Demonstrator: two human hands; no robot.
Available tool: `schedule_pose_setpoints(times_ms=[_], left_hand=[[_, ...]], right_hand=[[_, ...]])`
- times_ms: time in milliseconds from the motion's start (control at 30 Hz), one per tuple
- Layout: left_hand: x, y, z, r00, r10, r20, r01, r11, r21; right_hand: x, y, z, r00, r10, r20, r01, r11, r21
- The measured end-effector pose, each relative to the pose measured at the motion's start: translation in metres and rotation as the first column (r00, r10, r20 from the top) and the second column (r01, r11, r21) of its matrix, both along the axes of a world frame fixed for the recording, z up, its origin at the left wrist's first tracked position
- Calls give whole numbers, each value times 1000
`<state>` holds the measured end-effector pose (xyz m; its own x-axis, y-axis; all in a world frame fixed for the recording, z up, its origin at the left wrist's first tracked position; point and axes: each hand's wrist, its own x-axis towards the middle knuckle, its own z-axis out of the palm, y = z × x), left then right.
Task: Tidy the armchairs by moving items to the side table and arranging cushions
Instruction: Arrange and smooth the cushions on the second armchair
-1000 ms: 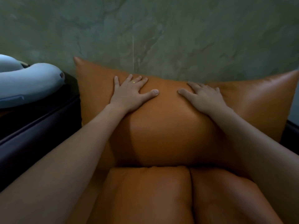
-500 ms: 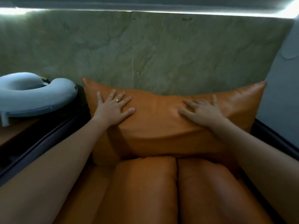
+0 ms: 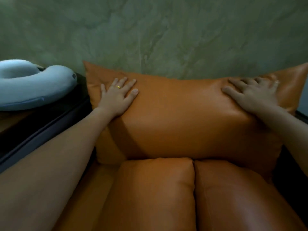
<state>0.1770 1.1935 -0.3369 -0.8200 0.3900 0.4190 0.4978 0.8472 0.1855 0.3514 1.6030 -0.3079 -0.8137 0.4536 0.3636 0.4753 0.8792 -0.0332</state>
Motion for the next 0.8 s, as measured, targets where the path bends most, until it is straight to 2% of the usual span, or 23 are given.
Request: schedule_pose_setpoints(times_ms=[167, 233, 333, 467, 533, 700, 800], left_hand=[[13, -10, 25, 1000, -7, 19, 11, 979, -201], [2, -20, 34, 999, 42, 4, -40, 967, -251], [-16, -26, 34, 993, 117, 13, -113, 979, -170], [-33, -25, 18, 996, 90, 23, -90, 996, -1], [-35, -27, 18, 996, 75, 53, -76, 997, 29], [-12, -41, 21, 988, 57, 142, -65, 997, 46], [17, -44, 8, 984, 74, 162, -110, 967, 228]], right_hand=[[11, -1, 26, 989, -25, 147, 27, 1000, -14], [12, 11, 34, 985, -48, 167, 50, 999, -13], [19, 38, 33, 990, -67, 121, 69, 998, -12], [16, 34, 19, 998, -58, 33, 61, 992, -110], [19, 30, 15, 998, -63, 8, 63, 990, -128], [30, 11, 22, 988, -133, 83, 142, 983, -117], [24, -26, 26, 984, -149, 94, 165, 969, -185]])
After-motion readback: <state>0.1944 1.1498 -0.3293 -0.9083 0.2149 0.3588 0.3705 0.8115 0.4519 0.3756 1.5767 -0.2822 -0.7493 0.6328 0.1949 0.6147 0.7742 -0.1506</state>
